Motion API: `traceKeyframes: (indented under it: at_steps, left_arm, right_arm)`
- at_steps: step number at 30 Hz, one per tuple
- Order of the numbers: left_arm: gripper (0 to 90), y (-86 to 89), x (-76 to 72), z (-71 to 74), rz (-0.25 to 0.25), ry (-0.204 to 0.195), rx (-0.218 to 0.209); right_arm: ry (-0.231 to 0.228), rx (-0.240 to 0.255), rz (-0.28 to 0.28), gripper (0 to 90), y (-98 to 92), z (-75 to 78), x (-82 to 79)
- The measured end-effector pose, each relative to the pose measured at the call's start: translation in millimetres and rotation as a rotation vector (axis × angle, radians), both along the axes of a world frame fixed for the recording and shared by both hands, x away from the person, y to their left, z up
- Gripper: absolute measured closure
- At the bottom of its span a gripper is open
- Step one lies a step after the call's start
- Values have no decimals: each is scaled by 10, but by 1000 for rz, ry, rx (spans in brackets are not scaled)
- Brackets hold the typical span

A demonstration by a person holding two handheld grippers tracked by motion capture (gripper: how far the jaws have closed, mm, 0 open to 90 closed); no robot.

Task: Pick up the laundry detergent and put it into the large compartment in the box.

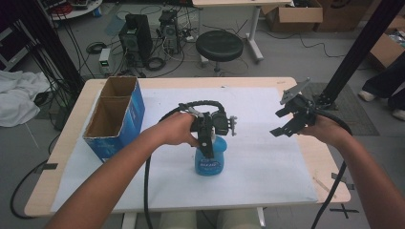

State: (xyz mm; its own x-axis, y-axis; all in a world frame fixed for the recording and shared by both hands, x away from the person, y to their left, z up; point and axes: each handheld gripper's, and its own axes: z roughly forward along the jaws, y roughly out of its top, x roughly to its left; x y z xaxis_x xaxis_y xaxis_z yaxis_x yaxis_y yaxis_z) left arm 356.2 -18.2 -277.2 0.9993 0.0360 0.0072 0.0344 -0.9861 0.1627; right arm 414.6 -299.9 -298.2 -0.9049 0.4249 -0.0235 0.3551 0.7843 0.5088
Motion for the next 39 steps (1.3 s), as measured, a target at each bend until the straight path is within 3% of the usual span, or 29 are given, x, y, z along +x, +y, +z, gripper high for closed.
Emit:
traceKeyframes:
  at_steps: [8,13,19,39]
  left_arm:
    - [379,118,19,284,166,2,-45]
    - [379,166,19,439,239,-7,-40]
    - [379,248,62,617,383,-5,-66]
    - [379,675,289,1160,817,-26,-74]
  right_arm:
    - [3,-3,0,170,7,8,-5]
    - [-2,-4,6,170,18,23,-11]
    - [-3,-2,7,170,21,26,-21]
    - [-7,2,26,169,61,29,-18]
